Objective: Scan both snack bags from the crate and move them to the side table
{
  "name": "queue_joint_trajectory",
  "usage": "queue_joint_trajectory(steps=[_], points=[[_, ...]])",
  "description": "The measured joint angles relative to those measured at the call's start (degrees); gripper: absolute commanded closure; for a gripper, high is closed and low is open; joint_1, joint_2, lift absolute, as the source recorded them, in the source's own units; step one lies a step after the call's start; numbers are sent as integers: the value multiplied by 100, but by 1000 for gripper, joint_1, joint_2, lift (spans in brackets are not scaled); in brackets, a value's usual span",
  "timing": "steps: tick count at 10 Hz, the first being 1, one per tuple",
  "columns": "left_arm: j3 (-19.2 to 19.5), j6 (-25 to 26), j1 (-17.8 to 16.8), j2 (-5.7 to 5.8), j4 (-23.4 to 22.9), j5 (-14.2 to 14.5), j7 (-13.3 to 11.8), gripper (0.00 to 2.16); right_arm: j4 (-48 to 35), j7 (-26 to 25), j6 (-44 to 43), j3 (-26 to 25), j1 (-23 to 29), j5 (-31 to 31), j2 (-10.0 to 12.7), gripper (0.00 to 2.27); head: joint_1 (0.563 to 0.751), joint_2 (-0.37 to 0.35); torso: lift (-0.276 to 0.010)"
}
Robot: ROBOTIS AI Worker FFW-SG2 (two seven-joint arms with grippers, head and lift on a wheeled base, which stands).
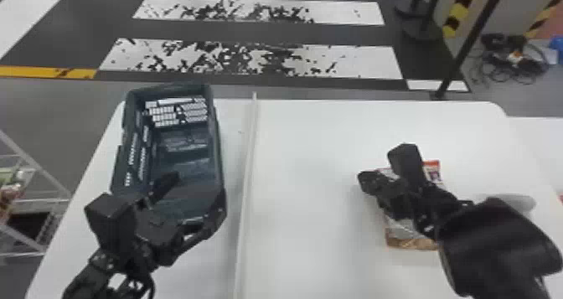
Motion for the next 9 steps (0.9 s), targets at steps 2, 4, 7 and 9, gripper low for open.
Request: queue_joint_trajectory(steps=[2, 4, 7, 9], points=[[11, 0, 12, 0, -3, 0, 0, 103, -987, 104, 248, -401, 559, -271, -8, 2250, 695, -17, -75], [23, 0, 9, 1, 13, 0, 0, 103, -1734, 182, 420, -1011, 1158, -521, -24, 2250, 695, -54, -75], [-13, 0, -45, -6, 75, 0, 0, 103, -2187, 323, 476, -1476, 1871, -687, -37, 2250, 695, -106, -75], [-9, 0, -52, -1, 99, 5, 0, 103, -2137, 328, 481, -1502, 2075, -695, 16, 2250, 695, -110, -75]])
